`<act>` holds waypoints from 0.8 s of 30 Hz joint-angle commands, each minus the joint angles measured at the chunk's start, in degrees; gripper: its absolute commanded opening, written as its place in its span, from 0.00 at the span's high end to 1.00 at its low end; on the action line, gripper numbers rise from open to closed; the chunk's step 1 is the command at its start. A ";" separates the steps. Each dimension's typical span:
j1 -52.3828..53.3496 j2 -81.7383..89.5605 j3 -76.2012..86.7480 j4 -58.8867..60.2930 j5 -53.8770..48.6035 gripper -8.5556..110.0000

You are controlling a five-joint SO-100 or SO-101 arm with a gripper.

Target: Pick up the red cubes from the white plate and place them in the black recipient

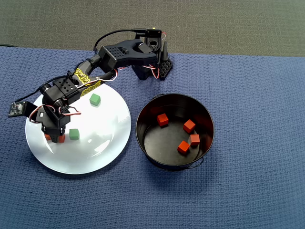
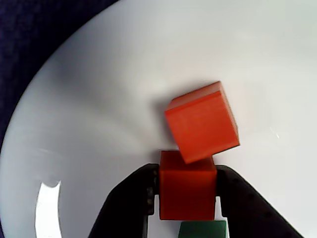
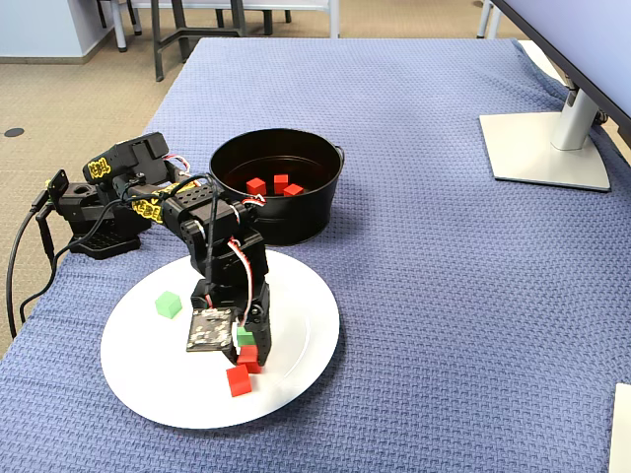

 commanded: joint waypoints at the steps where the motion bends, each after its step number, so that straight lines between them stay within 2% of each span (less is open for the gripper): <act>1: 0.53 10.63 -0.26 1.14 4.39 0.93; 8: -2.29 25.84 3.08 8.53 9.49 0.93; 12: -7.65 36.30 11.25 9.05 12.92 0.93; 18: -20.48 54.32 30.59 4.22 22.59 0.93; 24: -38.50 65.83 44.74 1.14 30.85 0.93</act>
